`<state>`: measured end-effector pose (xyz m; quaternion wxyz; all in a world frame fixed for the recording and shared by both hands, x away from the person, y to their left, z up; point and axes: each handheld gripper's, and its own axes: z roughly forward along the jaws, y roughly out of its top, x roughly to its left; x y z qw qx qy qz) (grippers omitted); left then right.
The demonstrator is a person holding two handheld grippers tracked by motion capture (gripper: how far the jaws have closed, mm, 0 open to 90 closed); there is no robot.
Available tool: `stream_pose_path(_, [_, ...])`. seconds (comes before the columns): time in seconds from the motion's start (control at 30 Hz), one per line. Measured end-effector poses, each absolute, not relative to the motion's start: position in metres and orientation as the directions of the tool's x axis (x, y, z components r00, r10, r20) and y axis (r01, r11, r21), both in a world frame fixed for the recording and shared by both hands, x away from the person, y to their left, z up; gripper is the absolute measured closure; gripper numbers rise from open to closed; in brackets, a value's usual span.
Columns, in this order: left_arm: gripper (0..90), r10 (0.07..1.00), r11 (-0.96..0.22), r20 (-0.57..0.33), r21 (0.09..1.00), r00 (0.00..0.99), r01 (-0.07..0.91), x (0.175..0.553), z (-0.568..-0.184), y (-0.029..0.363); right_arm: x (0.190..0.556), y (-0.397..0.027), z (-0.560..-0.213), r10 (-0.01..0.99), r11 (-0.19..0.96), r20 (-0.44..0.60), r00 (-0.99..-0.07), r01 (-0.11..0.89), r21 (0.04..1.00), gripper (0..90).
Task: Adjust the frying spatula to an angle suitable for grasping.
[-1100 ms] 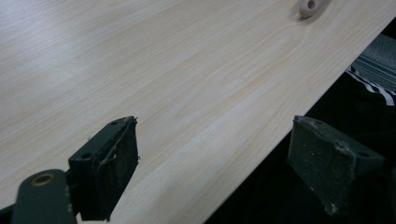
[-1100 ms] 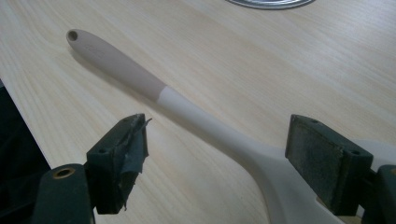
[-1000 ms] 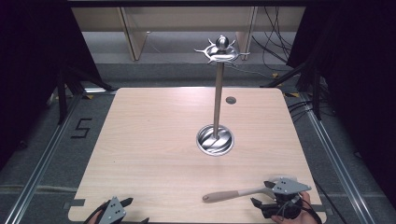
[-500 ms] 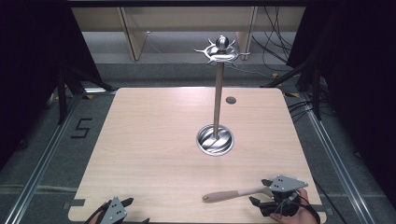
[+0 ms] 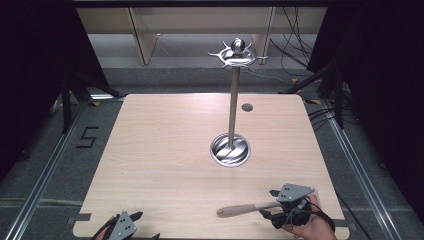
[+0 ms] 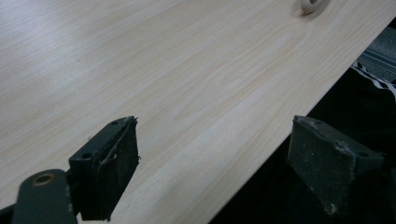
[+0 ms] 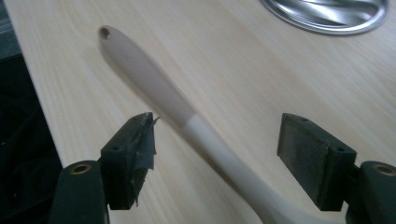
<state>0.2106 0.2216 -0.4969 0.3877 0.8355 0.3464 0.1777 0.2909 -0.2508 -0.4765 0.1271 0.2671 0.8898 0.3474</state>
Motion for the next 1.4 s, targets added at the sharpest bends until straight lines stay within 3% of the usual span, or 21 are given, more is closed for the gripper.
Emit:
stream_pose_path(0.53, [15.4, 0.717, -0.459, 0.035, 0.775, 0.696, 0.434, 0.211, -0.497, 0.222, 0.308, -0.207, -0.483, 0.364, 0.810, -0.079, -0.928, 0.273, 0.519, 48.4])
stream_pose_path(1.03, [15.6, 0.720, -0.450, 0.025, 0.777, 0.694, 0.439, 0.211, -0.498, 0.221, 0.316, -0.198, -0.481, 0.336, 0.869, -0.087, -0.938, 0.273, 0.414, 60.1])
stream_pose_path(1.4, [15.7, 0.713, -0.462, 0.030, 0.772, 0.701, 0.437, 0.210, -0.497, 0.220, 0.327, -0.188, -0.481, 0.249, 0.923, -0.072, -0.966, 0.215, 0.320, 65.0])
